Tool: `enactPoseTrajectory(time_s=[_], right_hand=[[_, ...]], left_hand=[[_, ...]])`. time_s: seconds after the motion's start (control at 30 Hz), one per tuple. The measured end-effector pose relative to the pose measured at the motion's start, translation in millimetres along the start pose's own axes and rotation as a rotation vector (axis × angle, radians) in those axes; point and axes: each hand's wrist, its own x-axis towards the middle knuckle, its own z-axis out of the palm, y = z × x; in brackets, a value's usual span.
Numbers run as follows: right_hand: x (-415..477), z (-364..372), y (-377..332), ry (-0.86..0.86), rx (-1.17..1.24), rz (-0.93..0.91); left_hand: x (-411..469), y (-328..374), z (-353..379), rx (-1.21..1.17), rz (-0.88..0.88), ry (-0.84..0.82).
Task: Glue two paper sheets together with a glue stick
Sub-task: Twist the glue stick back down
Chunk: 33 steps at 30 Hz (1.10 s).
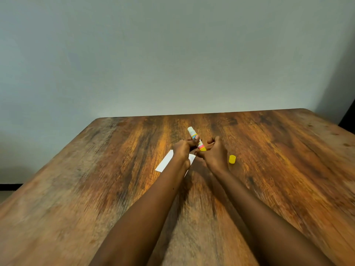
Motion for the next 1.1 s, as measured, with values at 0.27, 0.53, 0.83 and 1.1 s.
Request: enactPoseTrajectory(time_s=[0.27,0.53,0.83,1.1], right_hand=[[4.3,-16.6,-11.6,-0.555,0.516,0.233],[8.7,-14.7,-14.2,-0.320,0.092,0.084],[9.7,-16.1,-10.6,-0.567,0.405,0.135],[10.2,-9.6,-13.6,-0.349,0.227,0.096]], left_hand=[[-0.6,20.0,-8.0,0.071,0.097,-0.069],[-6.7,20.6,-5.0,0.089,0.131,-0.064],[-5.7,26.6,-7.8,0.115,0.138,-0.064],[-10.4,28.2,-8.2,0.127,0.152,-0.074]])
